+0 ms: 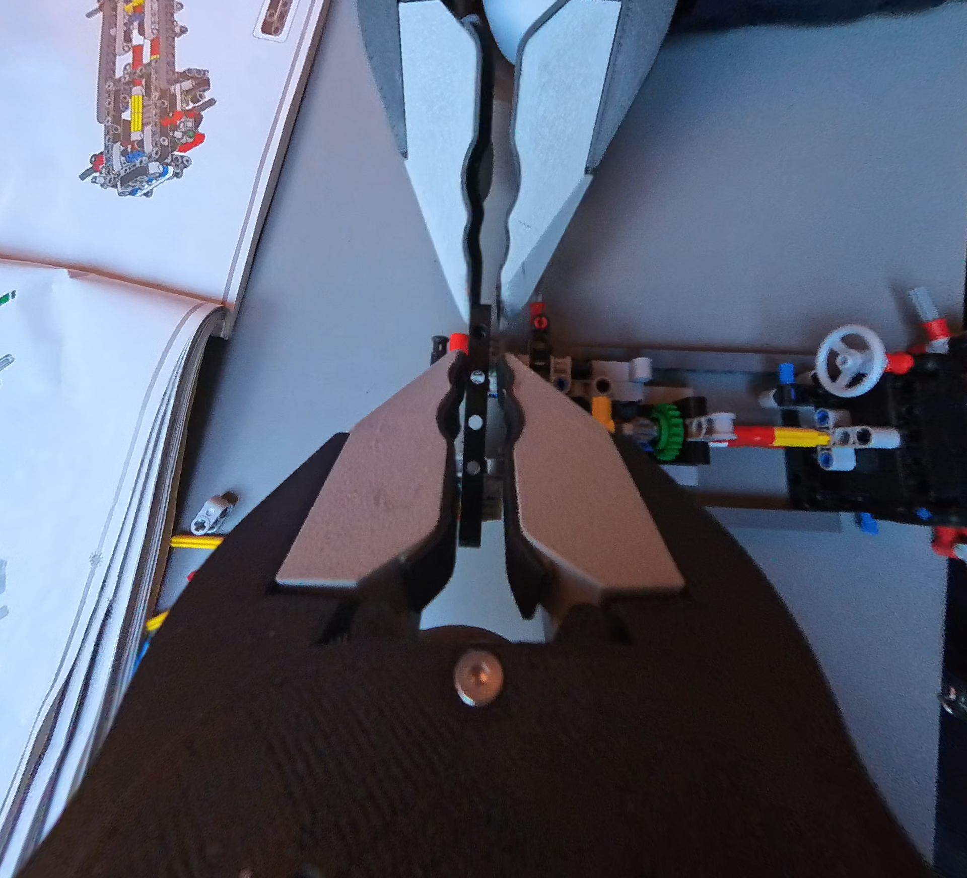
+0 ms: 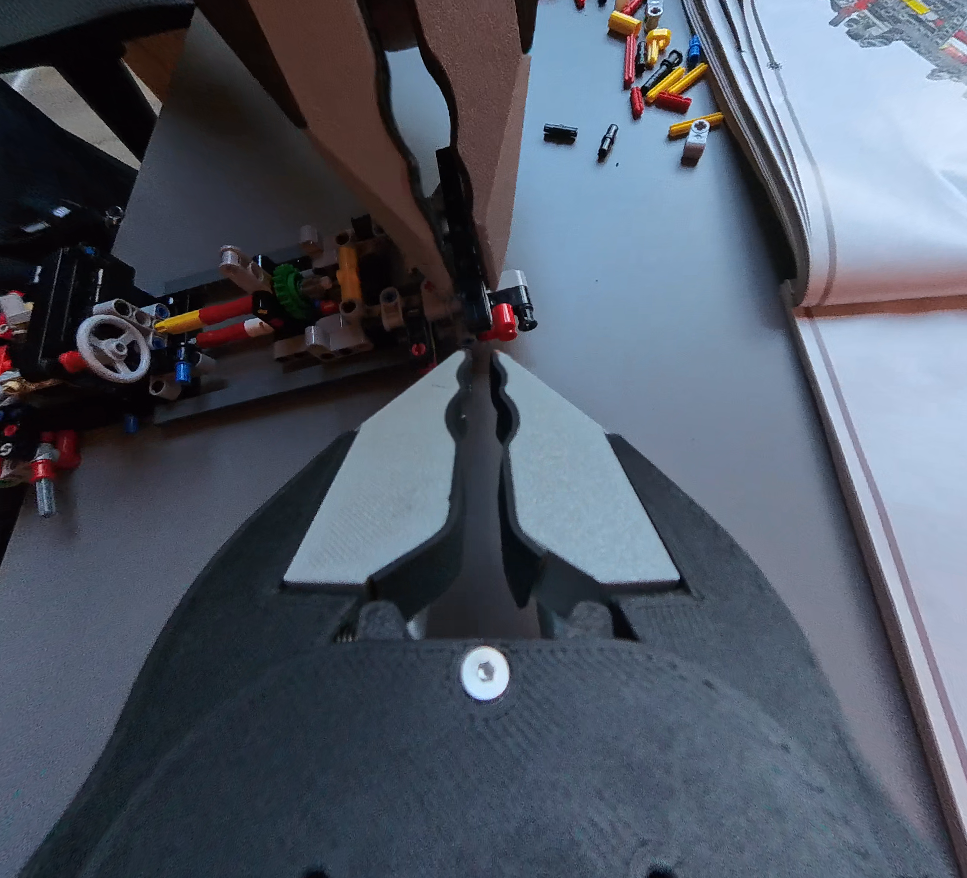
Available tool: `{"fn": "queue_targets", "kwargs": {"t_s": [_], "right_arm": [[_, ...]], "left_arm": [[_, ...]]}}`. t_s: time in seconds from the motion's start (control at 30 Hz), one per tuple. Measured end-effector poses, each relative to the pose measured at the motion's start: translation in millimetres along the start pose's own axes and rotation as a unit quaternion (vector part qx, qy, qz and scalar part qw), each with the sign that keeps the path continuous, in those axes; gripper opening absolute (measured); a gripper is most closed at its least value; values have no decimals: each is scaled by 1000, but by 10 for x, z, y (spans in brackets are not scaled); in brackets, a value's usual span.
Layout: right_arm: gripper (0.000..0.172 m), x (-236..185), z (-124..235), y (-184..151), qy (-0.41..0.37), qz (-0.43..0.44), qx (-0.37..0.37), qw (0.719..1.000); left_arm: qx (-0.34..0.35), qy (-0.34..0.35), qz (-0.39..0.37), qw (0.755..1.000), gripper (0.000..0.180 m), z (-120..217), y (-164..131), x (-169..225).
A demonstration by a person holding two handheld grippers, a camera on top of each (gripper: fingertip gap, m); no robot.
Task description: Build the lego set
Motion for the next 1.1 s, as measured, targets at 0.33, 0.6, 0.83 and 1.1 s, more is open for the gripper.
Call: {"fn": "queue_targets", "kwargs": {"t_s": [0.33,0.6,0.83,1.1], "right_arm": [[0,-30,-39,33,10,-30,-3,999],[10,19,94,34,-32,20,-31,999],[9,-55,68,162,-26,56,-11,998],[5,-106,45,134,-57,131,-18,990]], "left_arm": [[-8,-12,-7,1000,6,-32,-32,-31],[-29,-24,-16,999,6,-35,6,-37],[-35,-27,-27,999,6,-61,44,-61],[-44,-11,-41,998,6,-75,64,-24]]}}
Point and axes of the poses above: each gripper's, where its closed fingertips meet, z back along the fingers, y out of its top, x = y × z across the jaws, the point moved 9 cm from there along z, back along the fingers, and after that the axes turned 11 degrees about -y, right-handed, at the moved point
